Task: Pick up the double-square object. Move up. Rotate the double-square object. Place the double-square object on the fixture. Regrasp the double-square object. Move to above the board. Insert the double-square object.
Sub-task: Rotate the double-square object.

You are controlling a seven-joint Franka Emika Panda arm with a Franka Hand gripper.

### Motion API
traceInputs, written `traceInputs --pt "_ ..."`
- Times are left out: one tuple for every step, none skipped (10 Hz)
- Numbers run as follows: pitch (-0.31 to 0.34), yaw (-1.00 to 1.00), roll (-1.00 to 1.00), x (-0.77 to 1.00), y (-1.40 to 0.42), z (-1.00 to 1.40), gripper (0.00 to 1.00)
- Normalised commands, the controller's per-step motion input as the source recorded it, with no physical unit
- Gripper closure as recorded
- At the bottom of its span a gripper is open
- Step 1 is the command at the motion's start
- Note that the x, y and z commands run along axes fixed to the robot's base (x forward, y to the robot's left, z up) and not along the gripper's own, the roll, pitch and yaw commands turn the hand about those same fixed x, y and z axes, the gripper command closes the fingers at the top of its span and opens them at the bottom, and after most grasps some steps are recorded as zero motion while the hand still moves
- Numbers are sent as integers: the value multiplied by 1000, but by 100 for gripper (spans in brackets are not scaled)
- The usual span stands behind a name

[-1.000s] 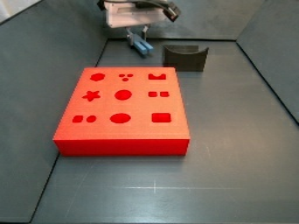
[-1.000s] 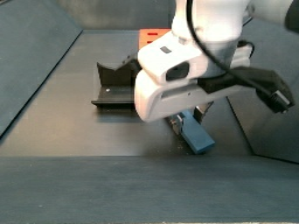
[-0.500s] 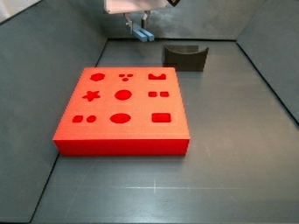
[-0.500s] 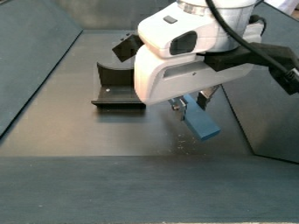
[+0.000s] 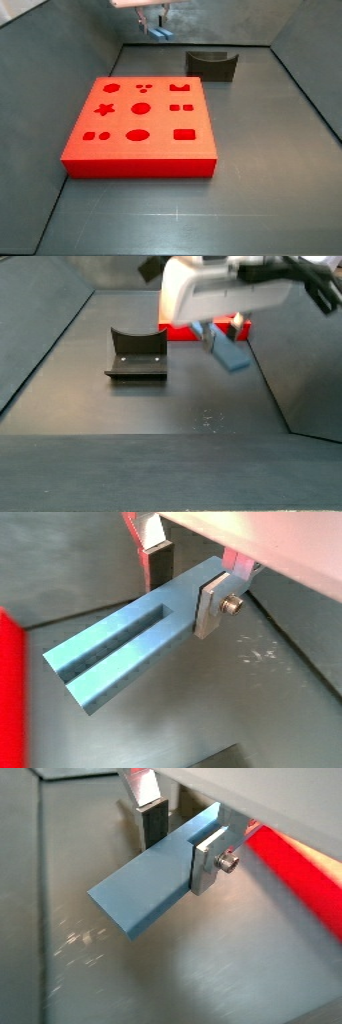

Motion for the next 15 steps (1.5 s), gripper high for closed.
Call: traceInputs --pt "101 31 136 -26 -236 193 100" --pt "0 -1000 0 0 0 0 100" --pt "-1 -1000 -1 5 14 -13 100" --pt "-2 -1000 -4 4 31 -10 100" --pt "-2 -1000 -5 6 24 -9 100" --pt "-2 -1000 -5 8 18 -8 100" --pt "-2 -1000 -5 9 17 -7 100" --pt "-2 -1000 -5 10 16 -6 100" --pt "-2 -1000 -5 10 15 -5 100" --pt "-2 -1000 -5 10 14 -5 100" --pt "-2 -1000 -5 10 14 -5 100" --pt "-2 -1000 -5 10 14 -5 100" --pt "-2 -1000 -5 10 14 -5 100" --pt "-2 -1000 -6 11 14 -5 100" --pt "-2 -1000 -6 11 14 -5 100"
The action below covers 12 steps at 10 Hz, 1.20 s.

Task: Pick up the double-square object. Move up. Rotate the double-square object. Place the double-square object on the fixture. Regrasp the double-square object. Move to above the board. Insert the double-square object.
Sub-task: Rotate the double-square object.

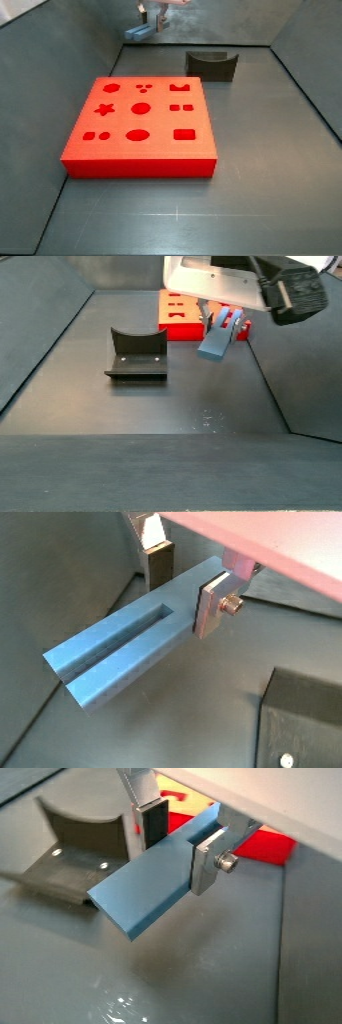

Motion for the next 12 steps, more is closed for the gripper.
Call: traceInputs --pt "-3 -1000 -6 11 14 -5 100" --pt "-3 -1000 -6 11 14 -5 100" --pt "-3 -1000 -6 11 14 -5 100" --pt "-3 -1000 -6 11 14 -5 100" --pt "-3 -1000 -7 11 14 -5 100" --pt "-3 -1000 -7 11 14 -5 100" --pt "-3 -1000 -7 11 14 -5 100" --pt "-3 -1000 -7 11 14 -5 100" --pt "-3 -1000 -7 11 14 -5 100" --pt "-3 -1000 -8 10 14 -5 100" --pt "-3 -1000 -8 11 14 -5 100" --pt "-3 -1000 -8 10 14 -5 100"
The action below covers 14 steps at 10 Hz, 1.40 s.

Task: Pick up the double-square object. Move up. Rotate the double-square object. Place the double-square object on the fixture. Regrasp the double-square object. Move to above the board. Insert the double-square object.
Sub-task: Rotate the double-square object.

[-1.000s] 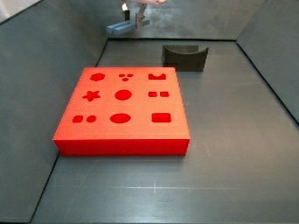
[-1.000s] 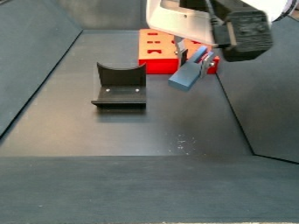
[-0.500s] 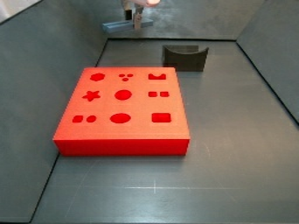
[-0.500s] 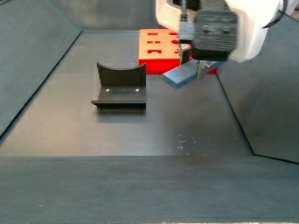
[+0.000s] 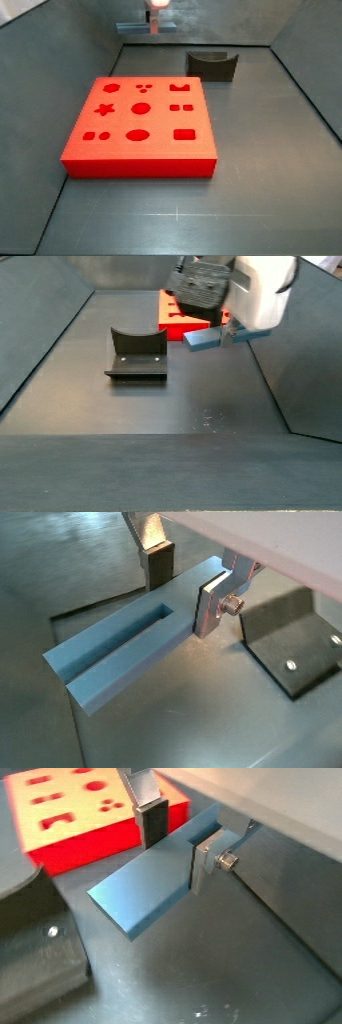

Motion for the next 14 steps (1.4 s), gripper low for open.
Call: traceInputs --pt "-4 -1000 -9 10 14 -5 100" --pt "-4 -1000 -9 10 14 -5 100" --pt "-4 -1000 -9 10 14 -5 100" --pt "-4 -1000 -10 10 14 -5 100" --pt "-4 -1000 -10 10 14 -5 100" --pt "-4 -1000 -10 10 15 -5 100" --pt "-5 -1000 -11 10 15 -5 100" --pt "-5 -1000 -12 10 15 -5 100" --pt "-5 -1000 -12 10 15 -5 100" --pt "-5 -1000 -13 10 15 -5 100" --pt "-6 -1000 -14 10 15 -5 100" --pt "-6 -1000 -15 10 15 -5 100" --pt "-7 -1000 -16 10 15 -5 100" --pt "-7 -1000 -16 10 15 -5 100"
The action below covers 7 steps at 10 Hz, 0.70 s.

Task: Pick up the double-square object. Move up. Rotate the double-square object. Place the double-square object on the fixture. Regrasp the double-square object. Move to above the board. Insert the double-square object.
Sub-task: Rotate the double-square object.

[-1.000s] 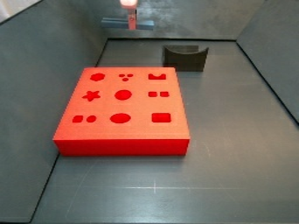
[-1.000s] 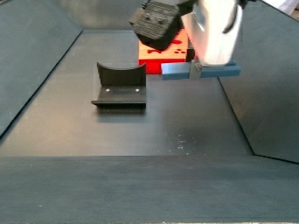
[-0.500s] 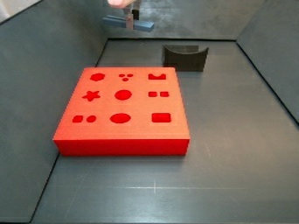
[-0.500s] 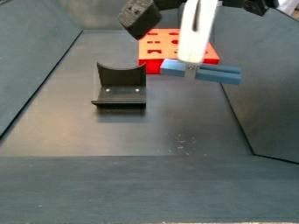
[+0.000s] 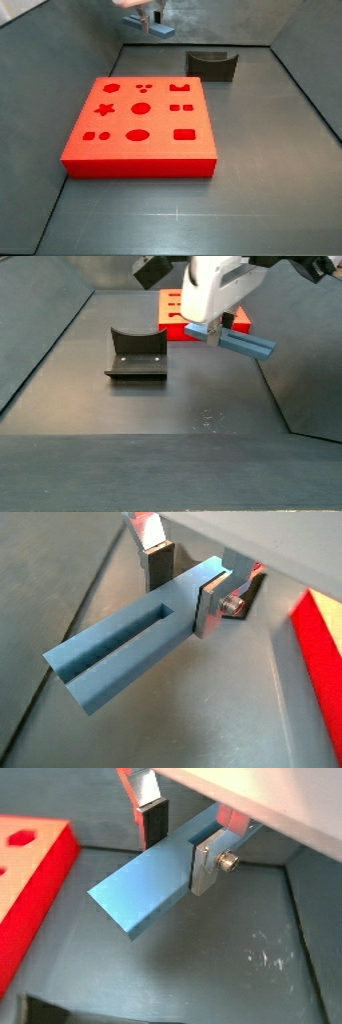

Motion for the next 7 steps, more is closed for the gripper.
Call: traceInputs --pt "-8 -1000 -18 10 15 -5 100" --pt "-8 -1000 -19 10 16 -5 100" --pt "-9 -1000 -21 10 16 -5 100" --pt "-10 -1000 -23 10 16 -5 100" --pt "-11 -1000 -26 10 16 -5 100" --pt "-12 -1000 -28 10 16 -5 100" --pt "-14 -1000 -33 10 16 -5 100"
